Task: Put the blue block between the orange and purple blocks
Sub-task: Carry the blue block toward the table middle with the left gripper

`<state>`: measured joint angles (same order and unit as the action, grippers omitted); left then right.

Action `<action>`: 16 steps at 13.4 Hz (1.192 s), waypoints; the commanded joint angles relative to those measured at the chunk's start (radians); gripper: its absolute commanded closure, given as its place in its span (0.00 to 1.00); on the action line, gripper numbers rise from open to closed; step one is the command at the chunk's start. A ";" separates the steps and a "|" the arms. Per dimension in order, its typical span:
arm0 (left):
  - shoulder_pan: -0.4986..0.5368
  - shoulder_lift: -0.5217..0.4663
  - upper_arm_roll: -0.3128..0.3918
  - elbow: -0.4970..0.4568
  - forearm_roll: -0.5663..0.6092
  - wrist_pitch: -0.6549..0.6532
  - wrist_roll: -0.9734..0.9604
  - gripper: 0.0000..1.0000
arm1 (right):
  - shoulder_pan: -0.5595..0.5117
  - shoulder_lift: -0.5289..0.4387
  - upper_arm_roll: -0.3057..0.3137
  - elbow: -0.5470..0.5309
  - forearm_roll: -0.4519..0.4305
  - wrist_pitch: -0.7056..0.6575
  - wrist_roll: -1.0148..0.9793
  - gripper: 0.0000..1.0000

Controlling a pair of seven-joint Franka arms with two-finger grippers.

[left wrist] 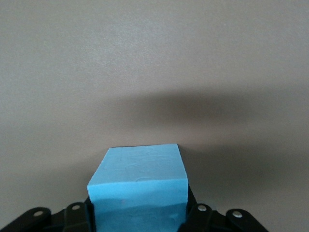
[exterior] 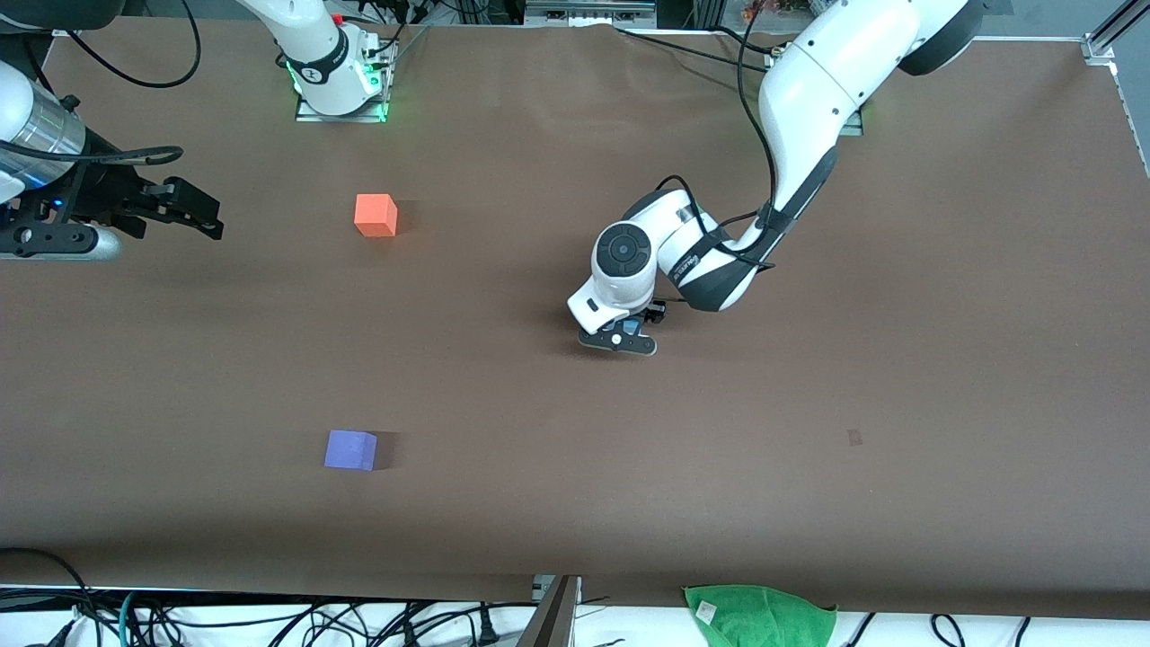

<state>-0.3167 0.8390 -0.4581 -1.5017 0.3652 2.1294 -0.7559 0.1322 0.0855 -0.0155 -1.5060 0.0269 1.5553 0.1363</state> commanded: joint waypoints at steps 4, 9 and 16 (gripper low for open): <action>0.005 0.002 0.006 0.028 0.018 0.008 -0.043 0.00 | -0.016 0.051 0.000 0.018 0.008 -0.003 -0.023 0.00; 0.025 -0.108 -0.048 0.031 0.014 -0.113 -0.048 0.00 | -0.014 0.083 0.006 0.021 0.035 0.037 -0.023 0.00; 0.224 -0.345 -0.077 0.037 -0.144 -0.399 0.263 0.00 | 0.058 0.144 0.014 0.018 0.056 0.063 0.049 0.00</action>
<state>-0.1729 0.5674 -0.5264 -1.4423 0.2755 1.7885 -0.6310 0.1598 0.2255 -0.0038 -1.5048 0.0733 1.6229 0.1453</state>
